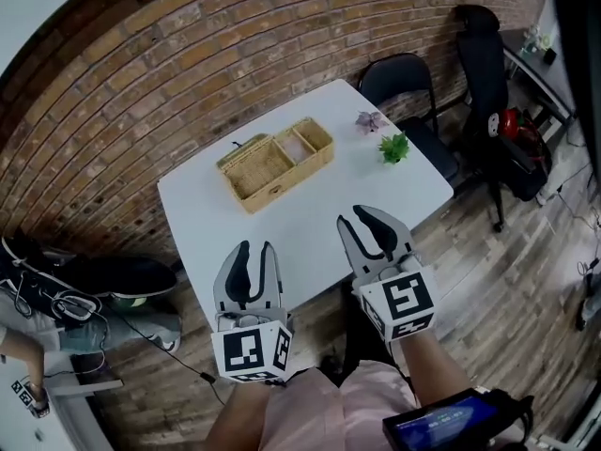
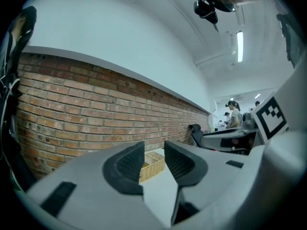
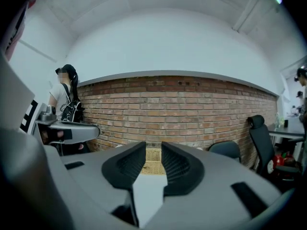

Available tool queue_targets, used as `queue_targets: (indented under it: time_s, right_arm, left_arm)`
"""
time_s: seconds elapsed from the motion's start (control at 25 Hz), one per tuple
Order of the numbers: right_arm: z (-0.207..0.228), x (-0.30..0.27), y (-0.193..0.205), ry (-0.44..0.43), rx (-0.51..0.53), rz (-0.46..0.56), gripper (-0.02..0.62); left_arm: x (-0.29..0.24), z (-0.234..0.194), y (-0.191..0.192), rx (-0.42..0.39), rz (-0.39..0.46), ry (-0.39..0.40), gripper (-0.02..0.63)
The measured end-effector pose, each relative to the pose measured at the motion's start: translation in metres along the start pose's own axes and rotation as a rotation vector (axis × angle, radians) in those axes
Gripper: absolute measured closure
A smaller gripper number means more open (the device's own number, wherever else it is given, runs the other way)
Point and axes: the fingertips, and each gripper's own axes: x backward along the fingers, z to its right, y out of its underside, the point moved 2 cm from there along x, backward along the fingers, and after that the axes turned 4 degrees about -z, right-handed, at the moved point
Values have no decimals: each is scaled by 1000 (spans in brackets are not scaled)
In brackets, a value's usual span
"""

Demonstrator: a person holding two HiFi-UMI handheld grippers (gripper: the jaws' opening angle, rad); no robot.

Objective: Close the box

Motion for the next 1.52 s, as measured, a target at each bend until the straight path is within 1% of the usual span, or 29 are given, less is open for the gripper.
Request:
queue_targets:
  time_s: [0.28, 0.52, 0.72, 0.92, 1.08, 1.24, 1.52]
  right_arm:
    - [45, -78, 1, -126, -20, -45, 491]
    - [77, -134, -12, -227, -30, -45, 491]
    - [88, -168, -35, -302, -2, -14, 492]
    - [88, -185, -63, -339, 23, 28, 492]
    - [83, -196, -77, -358, 36, 48, 492]
    - [74, -211, -77, -374, 49, 39, 492]
    - [66, -240, -71, -372, 72, 9, 492]
  left_arm:
    - [-68, -12, 6, 13, -52, -99, 474]
    - [-115, -19, -2, 13, -77, -202, 478]
    - [-132, -27, -16, 22, -57, -274, 485]
    - [-131, -42, -36, 22, -19, -338, 489]
    - [-131, -55, -52, 10, 14, -368, 489]
    - [-137, -73, -54, 15, 23, -382, 489]
    - [-154, -99, -42, 39, 13, -379, 489]
